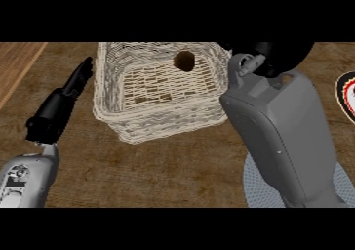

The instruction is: Pick the croissant from the placemat and place it in the basket

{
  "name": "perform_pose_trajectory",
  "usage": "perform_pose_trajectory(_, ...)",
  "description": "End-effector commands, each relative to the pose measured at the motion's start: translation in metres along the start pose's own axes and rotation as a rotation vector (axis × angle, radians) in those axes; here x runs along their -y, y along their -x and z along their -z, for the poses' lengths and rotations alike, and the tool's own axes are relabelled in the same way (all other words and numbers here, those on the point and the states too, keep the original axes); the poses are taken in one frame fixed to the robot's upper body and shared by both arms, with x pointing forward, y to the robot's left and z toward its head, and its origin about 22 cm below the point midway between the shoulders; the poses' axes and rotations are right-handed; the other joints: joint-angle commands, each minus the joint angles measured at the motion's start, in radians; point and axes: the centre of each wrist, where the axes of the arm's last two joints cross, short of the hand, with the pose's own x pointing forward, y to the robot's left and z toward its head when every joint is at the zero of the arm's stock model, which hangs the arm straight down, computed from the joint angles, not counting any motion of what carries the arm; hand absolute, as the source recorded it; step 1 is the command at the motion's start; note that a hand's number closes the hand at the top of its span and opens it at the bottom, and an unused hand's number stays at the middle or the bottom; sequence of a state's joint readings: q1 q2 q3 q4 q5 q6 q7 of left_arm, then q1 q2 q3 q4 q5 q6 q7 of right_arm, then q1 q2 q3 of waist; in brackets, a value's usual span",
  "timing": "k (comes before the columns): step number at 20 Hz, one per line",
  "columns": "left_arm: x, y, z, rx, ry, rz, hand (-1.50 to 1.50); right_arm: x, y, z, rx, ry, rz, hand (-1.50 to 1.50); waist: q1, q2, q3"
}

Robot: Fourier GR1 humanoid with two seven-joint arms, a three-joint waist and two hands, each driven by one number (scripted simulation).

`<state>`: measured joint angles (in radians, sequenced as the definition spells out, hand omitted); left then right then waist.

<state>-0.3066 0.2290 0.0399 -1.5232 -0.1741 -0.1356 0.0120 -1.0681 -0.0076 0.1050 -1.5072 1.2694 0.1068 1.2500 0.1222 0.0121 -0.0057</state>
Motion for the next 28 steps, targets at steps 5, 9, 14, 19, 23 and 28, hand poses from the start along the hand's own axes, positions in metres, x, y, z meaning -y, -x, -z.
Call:
perform_pose_trajectory(5,-0.002,0.0,0.001,-0.005,0.009,0.007,0.0,-0.029,-0.024,0.031,-0.32,-0.144,-0.216,1.5,-0.006,-0.009,-0.002)
perform_pose_trajectory(9,-0.005,0.011,0.0,-0.038,-0.018,0.008,0.0,-0.038,-0.033,0.039,-0.34,-0.169,-0.317,1.5,-0.035,-0.012,-0.002)
perform_pose_trajectory(14,0.0,0.009,0.002,-0.01,-0.003,-0.002,0.0,-0.048,-0.05,0.042,-0.337,-0.259,-0.358,-1.5,-0.014,-0.008,-0.001)
perform_pose_trajectory(19,-0.004,0.009,-0.002,-0.021,-0.024,0.01,0.0,-0.039,-0.067,0.045,-0.346,-0.347,-0.254,-1.5,-0.029,-0.016,0.001)
perform_pose_trajectory(23,0.006,0.009,-0.006,-0.023,-0.025,0.01,0.0,-0.039,-0.081,0.036,-0.321,-0.276,-0.149,-1.5,-0.031,-0.016,0.002)
perform_pose_trajectory(28,-0.003,0.021,-0.009,-0.054,-0.043,-0.011,0.0,-0.01,-0.093,0.031,-0.293,-0.1,0.137,-1.5,-0.058,-0.012,0.002)
